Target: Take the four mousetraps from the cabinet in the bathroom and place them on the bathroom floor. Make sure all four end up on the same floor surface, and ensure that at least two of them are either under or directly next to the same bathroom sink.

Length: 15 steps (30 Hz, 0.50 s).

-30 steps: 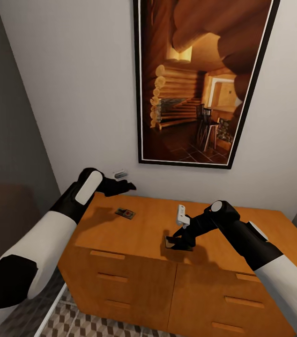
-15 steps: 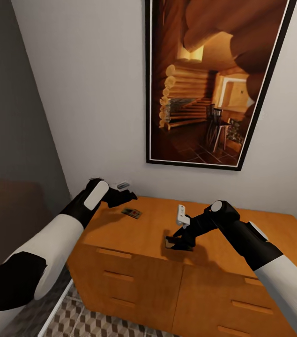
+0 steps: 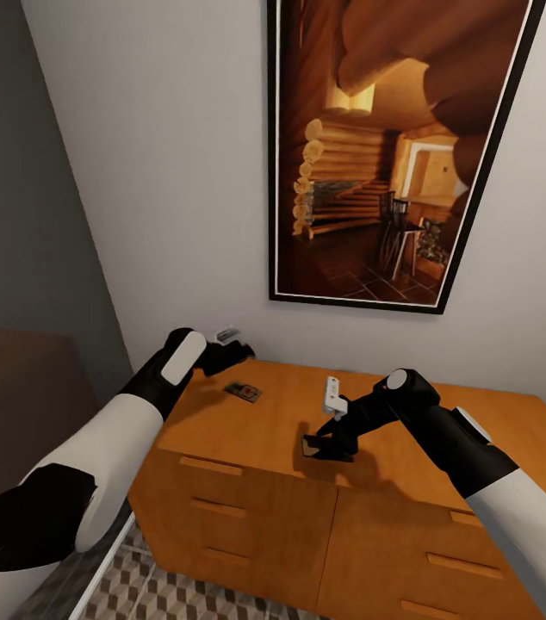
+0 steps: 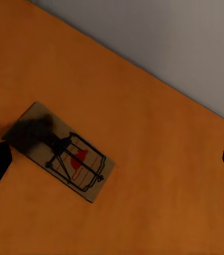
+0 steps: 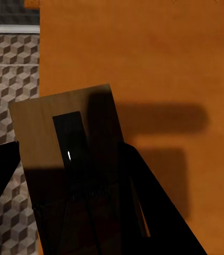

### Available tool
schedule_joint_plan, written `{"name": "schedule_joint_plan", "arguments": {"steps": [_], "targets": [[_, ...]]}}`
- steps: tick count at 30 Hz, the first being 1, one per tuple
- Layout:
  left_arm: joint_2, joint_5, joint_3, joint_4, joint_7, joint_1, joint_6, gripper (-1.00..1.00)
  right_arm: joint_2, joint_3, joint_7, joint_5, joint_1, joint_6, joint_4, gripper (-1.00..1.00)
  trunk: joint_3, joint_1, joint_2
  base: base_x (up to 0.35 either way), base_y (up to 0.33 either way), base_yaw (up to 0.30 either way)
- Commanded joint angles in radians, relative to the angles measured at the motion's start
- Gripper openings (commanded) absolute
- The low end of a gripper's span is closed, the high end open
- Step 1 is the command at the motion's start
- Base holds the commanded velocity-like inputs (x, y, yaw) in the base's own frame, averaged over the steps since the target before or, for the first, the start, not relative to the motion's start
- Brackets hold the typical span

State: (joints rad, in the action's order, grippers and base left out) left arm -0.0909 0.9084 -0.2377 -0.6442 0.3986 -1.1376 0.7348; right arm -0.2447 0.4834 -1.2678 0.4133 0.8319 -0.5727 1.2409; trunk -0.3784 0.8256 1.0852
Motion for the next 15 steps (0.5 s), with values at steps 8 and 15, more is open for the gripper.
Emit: {"name": "schedule_joint_plan", "arguments": {"steps": [8,15], "targets": [[-0.001,0.014,0.027,-0.005,0.192,-0.002,-0.154,1.0,0.001,0.001,-0.004,0.004,0.001,-0.009,0.002,-1.0,-0.001,0.0,0.001,0.0,0.0,0.0],[-0.014,0.055,0.032,0.002,0.309,-0.001,-0.262,1.0,0.001,0.001,-0.004,0.003,0.001,-0.009,0.002,-1.0,-0.001,0.0,0.001,0.0,0.0,0.0]]}}
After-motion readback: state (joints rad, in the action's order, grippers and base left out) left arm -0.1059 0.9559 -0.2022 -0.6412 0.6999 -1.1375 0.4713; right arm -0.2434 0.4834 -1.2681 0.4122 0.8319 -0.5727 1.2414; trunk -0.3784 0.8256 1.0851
